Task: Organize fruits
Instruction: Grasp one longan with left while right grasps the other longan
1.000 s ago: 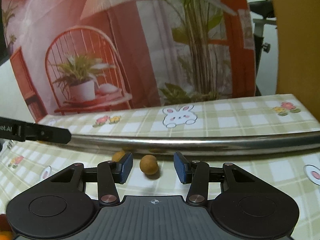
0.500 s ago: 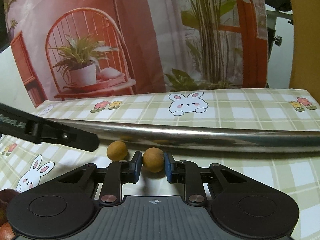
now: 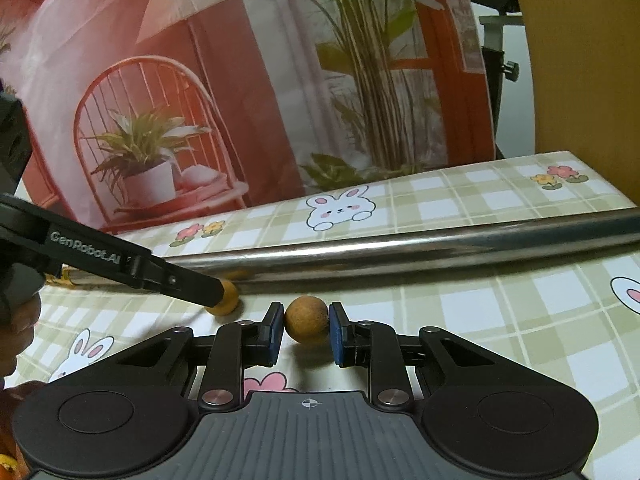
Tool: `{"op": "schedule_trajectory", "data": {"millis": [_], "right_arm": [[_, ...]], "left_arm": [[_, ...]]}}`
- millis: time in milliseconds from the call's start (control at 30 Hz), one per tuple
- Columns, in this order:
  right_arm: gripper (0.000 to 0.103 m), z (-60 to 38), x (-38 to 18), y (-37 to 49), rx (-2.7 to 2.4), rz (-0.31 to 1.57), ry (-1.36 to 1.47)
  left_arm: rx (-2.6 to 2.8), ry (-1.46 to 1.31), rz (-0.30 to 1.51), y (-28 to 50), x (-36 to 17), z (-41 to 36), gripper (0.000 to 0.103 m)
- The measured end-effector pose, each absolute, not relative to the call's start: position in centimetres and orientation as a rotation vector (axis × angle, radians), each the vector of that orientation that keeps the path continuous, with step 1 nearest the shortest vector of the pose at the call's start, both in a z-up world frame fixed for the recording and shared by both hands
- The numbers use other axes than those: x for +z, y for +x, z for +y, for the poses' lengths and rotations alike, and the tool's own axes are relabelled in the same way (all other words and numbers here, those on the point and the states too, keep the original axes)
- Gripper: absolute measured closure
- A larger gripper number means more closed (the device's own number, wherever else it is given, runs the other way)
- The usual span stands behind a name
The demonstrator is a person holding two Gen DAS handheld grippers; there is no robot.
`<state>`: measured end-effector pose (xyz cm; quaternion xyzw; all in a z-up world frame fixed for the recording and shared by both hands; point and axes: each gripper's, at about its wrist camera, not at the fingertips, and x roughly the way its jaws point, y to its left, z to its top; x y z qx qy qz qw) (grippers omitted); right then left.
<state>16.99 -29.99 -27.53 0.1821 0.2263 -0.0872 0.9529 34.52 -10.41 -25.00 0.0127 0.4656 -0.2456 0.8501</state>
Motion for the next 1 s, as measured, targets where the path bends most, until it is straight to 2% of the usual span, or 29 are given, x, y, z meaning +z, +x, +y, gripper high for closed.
{"op": "schedule_trajectory", "data": {"millis": [300,367,600,1000], "right_arm": [[0.081,-29.7,-27.6,17.0,-0.179,0.463,0.365],[0.081,-29.7,-27.6,17.1,-0.178,0.466,0.365],[0.081,-29.9,-27.6,17.3,-0.177,0.474,0.376],[0.081,-30.0,-27.5,16.9,-0.196,0.457,0.389]], "left_arm": [[-0.52,0.037,1.017,35.8,-25.9,-11.0,0.069],[-0.538,0.029,1.021,35.8,-25.9,-11.0,0.077],[-0.529,0.085,0.992,34.7,-25.3,-10.8,0.077],[-0.478,0.096,0.864,29.0,-20.3,-8.3,0.077]]}}
